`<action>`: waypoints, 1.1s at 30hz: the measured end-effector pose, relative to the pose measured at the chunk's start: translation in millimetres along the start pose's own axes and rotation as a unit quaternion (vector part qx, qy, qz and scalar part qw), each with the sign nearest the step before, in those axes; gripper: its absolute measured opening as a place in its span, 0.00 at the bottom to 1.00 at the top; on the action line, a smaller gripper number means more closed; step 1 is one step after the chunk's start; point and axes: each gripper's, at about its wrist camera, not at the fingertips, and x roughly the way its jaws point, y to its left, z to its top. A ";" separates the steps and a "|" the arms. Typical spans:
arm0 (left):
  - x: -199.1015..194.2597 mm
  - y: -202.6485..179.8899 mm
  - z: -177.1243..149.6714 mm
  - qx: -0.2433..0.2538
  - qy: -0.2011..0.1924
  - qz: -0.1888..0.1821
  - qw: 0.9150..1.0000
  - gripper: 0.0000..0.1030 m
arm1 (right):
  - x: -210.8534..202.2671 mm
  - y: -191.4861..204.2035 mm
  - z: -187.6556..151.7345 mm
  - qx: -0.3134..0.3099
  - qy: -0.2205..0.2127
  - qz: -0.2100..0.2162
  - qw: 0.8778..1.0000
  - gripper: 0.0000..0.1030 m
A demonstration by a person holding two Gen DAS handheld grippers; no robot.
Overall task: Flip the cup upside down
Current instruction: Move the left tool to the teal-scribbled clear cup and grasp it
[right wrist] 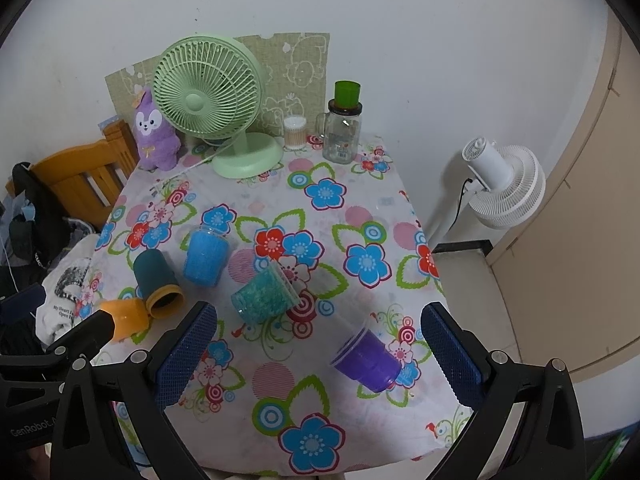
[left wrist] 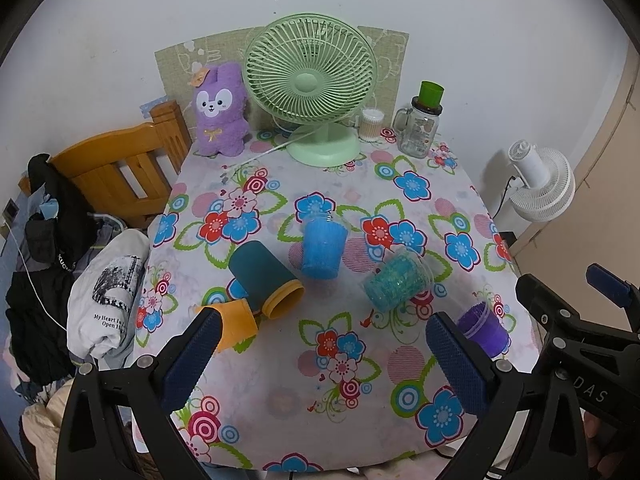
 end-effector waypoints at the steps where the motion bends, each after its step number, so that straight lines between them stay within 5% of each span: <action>1: 1.2 -0.4 2.6 0.002 0.001 0.000 1.000 1.00 | 2.2 -1.7 1.5 0.001 0.003 0.002 1.000 1.00; 17: 81.5 -42.2 32.4 0.087 0.056 -0.014 0.995 1.00 | 74.3 -50.3 9.0 0.041 0.077 -0.004 0.996 1.00; 33: 183.6 -102.9 28.6 0.210 0.117 -0.056 0.969 1.00 | 136.7 -84.0 -4.1 0.084 0.133 -0.039 0.987 1.00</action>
